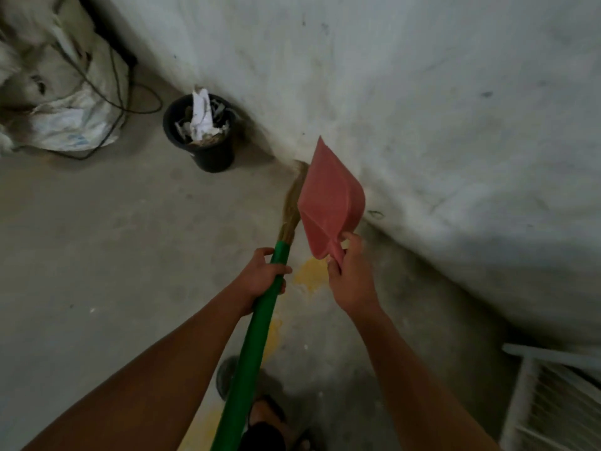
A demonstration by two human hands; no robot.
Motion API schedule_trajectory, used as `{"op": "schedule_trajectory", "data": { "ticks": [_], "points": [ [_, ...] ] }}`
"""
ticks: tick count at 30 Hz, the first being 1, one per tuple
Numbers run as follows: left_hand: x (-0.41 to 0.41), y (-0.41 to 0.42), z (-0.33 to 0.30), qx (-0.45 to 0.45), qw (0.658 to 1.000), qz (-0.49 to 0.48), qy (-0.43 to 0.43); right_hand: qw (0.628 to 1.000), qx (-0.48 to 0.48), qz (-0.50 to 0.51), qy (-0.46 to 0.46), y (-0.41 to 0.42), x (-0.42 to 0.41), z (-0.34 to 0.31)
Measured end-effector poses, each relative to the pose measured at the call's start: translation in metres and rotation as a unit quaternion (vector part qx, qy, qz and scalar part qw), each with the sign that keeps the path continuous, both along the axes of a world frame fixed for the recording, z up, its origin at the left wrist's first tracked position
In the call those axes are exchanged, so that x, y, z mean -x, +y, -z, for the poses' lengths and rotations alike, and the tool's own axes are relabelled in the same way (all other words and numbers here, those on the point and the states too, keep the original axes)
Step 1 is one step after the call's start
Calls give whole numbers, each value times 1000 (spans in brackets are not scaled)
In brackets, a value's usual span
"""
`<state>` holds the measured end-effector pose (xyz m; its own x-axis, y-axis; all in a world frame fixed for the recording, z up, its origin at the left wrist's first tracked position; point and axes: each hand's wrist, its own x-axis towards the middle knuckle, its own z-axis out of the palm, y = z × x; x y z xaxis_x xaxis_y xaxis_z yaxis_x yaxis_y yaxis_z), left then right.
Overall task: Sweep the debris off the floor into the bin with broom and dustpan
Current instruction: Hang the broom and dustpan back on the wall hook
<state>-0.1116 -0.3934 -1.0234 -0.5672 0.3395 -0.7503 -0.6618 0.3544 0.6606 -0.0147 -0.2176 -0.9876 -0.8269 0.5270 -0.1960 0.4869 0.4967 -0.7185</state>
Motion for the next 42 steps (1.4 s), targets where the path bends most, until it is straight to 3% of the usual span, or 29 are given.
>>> {"op": "schedule_trajectory", "data": {
  "ticks": [6,16,19,21,24,27,37,42],
  "points": [
    [-32,62,-107,-87,994,-47,-45,999,-46,-11,-6,41,-50,-103],
    [-86,139,-337,-220,973,-5,-73,984,-174,2,-40,96,-106,-351],
    [-96,149,-398,-221,973,-7,-71,994,-108,8,-30,95,-127,-429],
    [-105,154,-433,-213,975,-18,-58,979,-188,15,-79,97,-143,-471],
    [-121,155,-488,-218,974,-30,-57,958,-275,66,-46,105,-166,-523],
    [-139,153,-540,-241,969,-29,-49,933,-353,50,-42,104,-183,-577],
    [-196,153,-675,-236,971,23,-16,879,-475,0,-48,78,-224,-757],
    [-210,159,-731,-264,962,73,13,878,-477,33,12,83,-224,-806]
  ]
}}
